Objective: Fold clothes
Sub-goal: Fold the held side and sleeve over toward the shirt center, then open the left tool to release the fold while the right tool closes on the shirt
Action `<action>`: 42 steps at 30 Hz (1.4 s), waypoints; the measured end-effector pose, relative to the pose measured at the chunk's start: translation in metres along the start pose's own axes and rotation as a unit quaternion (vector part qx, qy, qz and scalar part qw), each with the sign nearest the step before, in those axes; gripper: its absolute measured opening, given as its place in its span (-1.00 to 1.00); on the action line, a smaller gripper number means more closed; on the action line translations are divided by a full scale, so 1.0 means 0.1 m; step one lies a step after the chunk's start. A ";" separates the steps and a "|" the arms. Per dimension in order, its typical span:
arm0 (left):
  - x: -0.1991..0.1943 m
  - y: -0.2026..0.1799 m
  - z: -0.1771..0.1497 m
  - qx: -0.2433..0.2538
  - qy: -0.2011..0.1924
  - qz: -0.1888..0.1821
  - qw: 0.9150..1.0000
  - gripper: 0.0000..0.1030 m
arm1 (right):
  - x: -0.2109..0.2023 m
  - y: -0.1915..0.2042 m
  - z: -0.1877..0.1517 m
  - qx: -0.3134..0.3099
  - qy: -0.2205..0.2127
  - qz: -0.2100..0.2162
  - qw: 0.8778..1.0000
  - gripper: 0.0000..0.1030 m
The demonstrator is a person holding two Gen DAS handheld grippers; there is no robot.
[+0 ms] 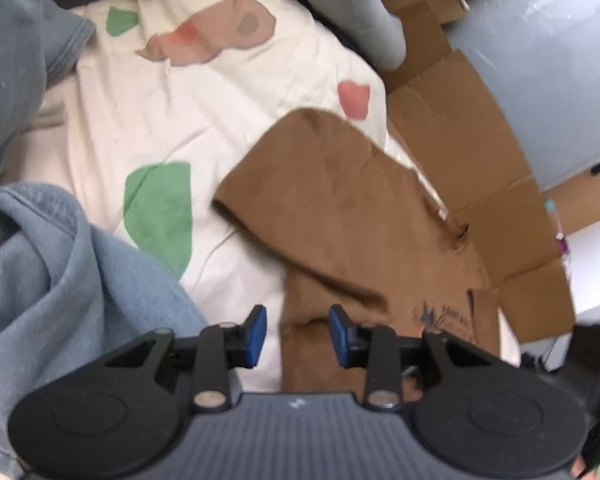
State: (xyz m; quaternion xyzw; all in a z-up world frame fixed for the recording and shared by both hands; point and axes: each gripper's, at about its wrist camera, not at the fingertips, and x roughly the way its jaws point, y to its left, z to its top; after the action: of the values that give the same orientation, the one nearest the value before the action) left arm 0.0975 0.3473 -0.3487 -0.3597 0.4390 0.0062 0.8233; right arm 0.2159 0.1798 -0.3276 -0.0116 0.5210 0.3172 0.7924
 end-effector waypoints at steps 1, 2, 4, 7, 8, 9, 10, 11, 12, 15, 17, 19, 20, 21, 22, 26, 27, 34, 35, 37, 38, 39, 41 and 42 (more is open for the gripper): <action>0.03 -0.03 -0.01 0.012 0.002 0.005 1.000 -0.38 | -0.02 -0.02 0.03 -0.004 -0.002 -0.004 1.000 -0.33; 0.05 -0.05 -0.02 0.024 0.004 0.008 1.000 -0.40 | -0.04 -0.04 0.05 -0.009 -0.004 -0.009 1.000 -0.33; 0.11 -0.09 -0.03 0.039 0.007 0.013 0.999 -0.44 | -0.08 -0.08 0.11 -0.018 -0.009 -0.018 1.000 -0.32; 0.18 -0.16 -0.04 0.061 0.012 0.027 0.998 -0.45 | -0.07 -0.10 0.16 -0.020 -0.011 -0.031 0.999 -0.32; 0.21 -0.18 -0.05 0.069 0.014 0.032 0.997 -0.45 | -0.06 -0.12 0.19 -0.018 -0.012 -0.031 0.999 -0.32; 0.24 -0.20 -0.05 0.078 0.015 0.036 0.996 -0.45 | -0.03 -0.13 0.20 -0.017 -0.008 -0.031 0.999 -0.31; 0.27 -0.22 -0.06 0.084 0.017 0.041 0.995 -0.45 | 0.01 -0.14 0.21 -0.016 -0.003 -0.031 0.999 -0.31; 0.31 -0.23 -0.07 0.090 0.020 0.045 0.995 -0.45 | 0.04 -0.15 0.22 -0.015 0.001 -0.031 0.999 -0.31; 0.34 -0.24 -0.08 0.095 0.022 0.049 0.994 -0.45 | 0.09 -0.15 0.23 -0.017 0.007 -0.034 0.999 -0.31; 0.41 -0.26 -0.11 0.108 0.025 0.053 0.992 -0.45 | 0.22 -0.21 0.23 -0.008 0.025 -0.032 0.999 -0.31; 0.45 -0.29 -0.12 0.123 0.029 0.055 0.990 -0.45 | 0.26 -0.23 0.24 0.000 0.035 -0.025 0.999 -0.35; 0.47 -0.31 -0.11 0.133 0.031 0.058 0.989 -0.64 | 0.23 -0.22 0.26 -0.006 0.031 -0.020 0.999 -0.59; 0.49 -0.31 -0.10 0.133 0.030 0.061 0.989 -0.70 | 0.21 -0.21 0.27 -0.009 0.028 -0.017 0.999 -0.82; 0.52 -0.31 -0.09 0.134 0.030 0.065 0.988 -0.75 | 0.20 -0.20 0.28 -0.012 0.026 -0.015 0.999 -0.88; 0.53 -0.32 -0.09 0.138 0.031 0.066 0.988 -0.78 | 0.17 -0.19 0.28 -0.012 0.025 -0.014 1.000 -0.91; 0.52 -0.32 -0.08 0.154 0.034 0.065 0.985 -0.83 | 0.05 -0.16 0.29 -0.014 0.024 -0.013 1.000 -0.94; 0.53 -0.32 -0.08 0.156 0.035 0.066 0.985 -0.84 | 0.02 -0.15 0.27 -0.017 0.026 -0.012 0.999 -0.94; 0.54 -0.35 -0.08 0.166 0.038 0.074 0.983 -0.84 | -0.06 -0.19 0.09 0.000 0.029 -0.027 0.999 -0.94; 0.53 -0.35 -0.08 0.165 0.040 0.072 0.983 -0.84 | -0.03 -0.22 0.06 0.004 0.033 -0.031 0.999 -0.97; 0.47 -0.33 -0.05 0.158 0.044 0.061 0.984 -0.84 | 0.06 -0.30 -0.01 0.015 0.045 -0.044 0.998 -0.98; 0.42 -0.33 -0.03 0.154 0.044 0.052 0.986 -0.83 | 0.10 -0.34 -0.04 0.021 0.051 -0.047 0.997 -0.97; 0.36 -0.32 -0.01 0.152 0.039 0.044 0.987 -0.81 | 0.13 -0.38 -0.07 0.027 0.056 -0.051 0.997 -0.95; 0.22 -0.32 0.04 0.148 0.026 0.032 0.988 -0.79 | 0.09 -0.37 -0.07 0.024 0.050 -0.050 0.997 -0.92; 0.17 -0.32 0.08 0.146 0.020 0.029 0.989 -0.76 | 0.07 -0.36 -0.07 0.022 0.046 -0.049 0.997 -0.93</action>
State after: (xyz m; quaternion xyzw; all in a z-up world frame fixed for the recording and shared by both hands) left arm 0.1237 0.3233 -0.3395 -0.2228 0.4621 -0.0413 0.8574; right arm 0.2300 0.1520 -0.3478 -0.0347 0.5626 0.2658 0.7821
